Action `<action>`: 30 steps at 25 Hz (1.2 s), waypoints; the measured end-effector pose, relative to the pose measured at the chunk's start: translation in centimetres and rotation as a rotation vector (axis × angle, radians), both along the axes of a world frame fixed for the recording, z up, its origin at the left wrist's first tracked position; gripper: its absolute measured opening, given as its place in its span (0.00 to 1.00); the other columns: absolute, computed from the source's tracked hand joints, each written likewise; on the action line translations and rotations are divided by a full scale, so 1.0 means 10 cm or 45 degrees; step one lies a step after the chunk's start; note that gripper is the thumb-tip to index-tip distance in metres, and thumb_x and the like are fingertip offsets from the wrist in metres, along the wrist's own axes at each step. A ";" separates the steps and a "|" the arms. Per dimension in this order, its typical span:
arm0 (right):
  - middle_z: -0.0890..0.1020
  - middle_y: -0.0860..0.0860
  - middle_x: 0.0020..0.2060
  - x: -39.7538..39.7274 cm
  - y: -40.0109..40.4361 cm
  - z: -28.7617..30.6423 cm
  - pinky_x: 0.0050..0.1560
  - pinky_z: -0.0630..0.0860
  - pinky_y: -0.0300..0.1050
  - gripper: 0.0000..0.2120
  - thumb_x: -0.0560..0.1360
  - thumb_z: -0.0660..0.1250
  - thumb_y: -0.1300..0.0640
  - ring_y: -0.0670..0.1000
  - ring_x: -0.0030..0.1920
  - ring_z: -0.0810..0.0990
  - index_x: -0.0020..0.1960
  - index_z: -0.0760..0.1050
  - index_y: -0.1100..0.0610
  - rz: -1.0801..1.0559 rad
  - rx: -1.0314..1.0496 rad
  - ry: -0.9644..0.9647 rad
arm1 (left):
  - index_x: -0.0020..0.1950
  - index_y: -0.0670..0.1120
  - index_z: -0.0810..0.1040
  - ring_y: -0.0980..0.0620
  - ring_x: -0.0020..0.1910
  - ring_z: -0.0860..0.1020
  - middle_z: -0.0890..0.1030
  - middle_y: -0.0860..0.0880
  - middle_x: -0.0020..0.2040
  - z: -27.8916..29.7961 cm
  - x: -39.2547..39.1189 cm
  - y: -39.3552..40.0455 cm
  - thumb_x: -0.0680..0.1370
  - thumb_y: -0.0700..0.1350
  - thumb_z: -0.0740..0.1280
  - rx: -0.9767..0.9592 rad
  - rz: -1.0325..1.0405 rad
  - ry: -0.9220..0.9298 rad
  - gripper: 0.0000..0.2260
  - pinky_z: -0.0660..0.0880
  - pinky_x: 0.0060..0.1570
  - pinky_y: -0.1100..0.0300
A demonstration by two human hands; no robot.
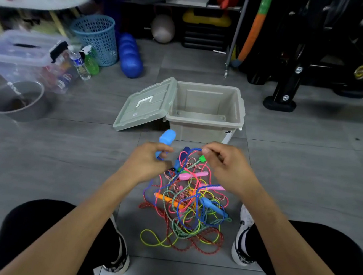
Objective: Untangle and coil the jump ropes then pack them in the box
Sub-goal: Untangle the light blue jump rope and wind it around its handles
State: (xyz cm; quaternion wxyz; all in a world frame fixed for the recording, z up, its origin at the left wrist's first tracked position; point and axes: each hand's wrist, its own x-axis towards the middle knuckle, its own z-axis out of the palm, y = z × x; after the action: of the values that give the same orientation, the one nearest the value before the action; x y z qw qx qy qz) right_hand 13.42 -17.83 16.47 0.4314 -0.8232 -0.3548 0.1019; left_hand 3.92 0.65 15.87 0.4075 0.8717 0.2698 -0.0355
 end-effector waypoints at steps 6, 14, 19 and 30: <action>0.69 0.50 0.27 -0.01 -0.04 -0.01 0.32 0.64 0.40 0.12 0.80 0.60 0.58 0.44 0.29 0.65 0.44 0.77 0.63 0.161 -0.036 0.085 | 0.45 0.52 0.85 0.60 0.35 0.76 0.82 0.56 0.38 0.10 0.03 -0.17 0.72 0.45 0.75 -0.246 -0.203 -0.351 0.03 0.71 0.40 0.65; 0.82 0.57 0.39 0.10 -0.17 -0.35 0.47 0.77 0.56 0.09 0.79 0.60 0.60 0.52 0.37 0.78 0.41 0.75 0.54 0.161 -0.376 0.448 | 0.40 0.51 0.75 0.53 0.28 0.62 0.68 0.54 0.29 0.15 0.12 -0.08 0.79 0.40 0.65 -0.462 0.254 -0.528 0.10 0.61 0.28 0.62; 0.81 0.48 0.31 0.13 -0.10 -0.22 0.40 0.78 0.44 0.03 0.78 0.63 0.62 0.47 0.31 0.80 0.46 0.72 0.55 -0.132 -0.028 0.323 | 0.40 0.48 0.78 0.55 0.36 0.74 0.79 0.50 0.41 -0.01 0.05 0.08 0.77 0.39 0.67 0.110 0.153 -0.008 0.07 0.68 0.36 0.68; 0.81 0.52 0.35 -0.01 -0.02 -0.02 0.42 0.77 0.47 0.06 0.76 0.67 0.60 0.53 0.37 0.80 0.42 0.76 0.51 -0.013 0.166 0.217 | 0.49 0.54 0.84 0.63 0.38 0.79 0.82 0.55 0.43 0.16 0.01 -0.17 0.73 0.46 0.74 -0.189 -0.167 -0.358 0.06 0.74 0.47 0.67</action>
State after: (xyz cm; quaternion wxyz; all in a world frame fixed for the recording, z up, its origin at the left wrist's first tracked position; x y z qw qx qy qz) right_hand 13.32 -18.01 16.31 0.5132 -0.7836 -0.3184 0.1459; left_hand 4.00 -1.00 17.47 0.5013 0.8513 0.1493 0.0403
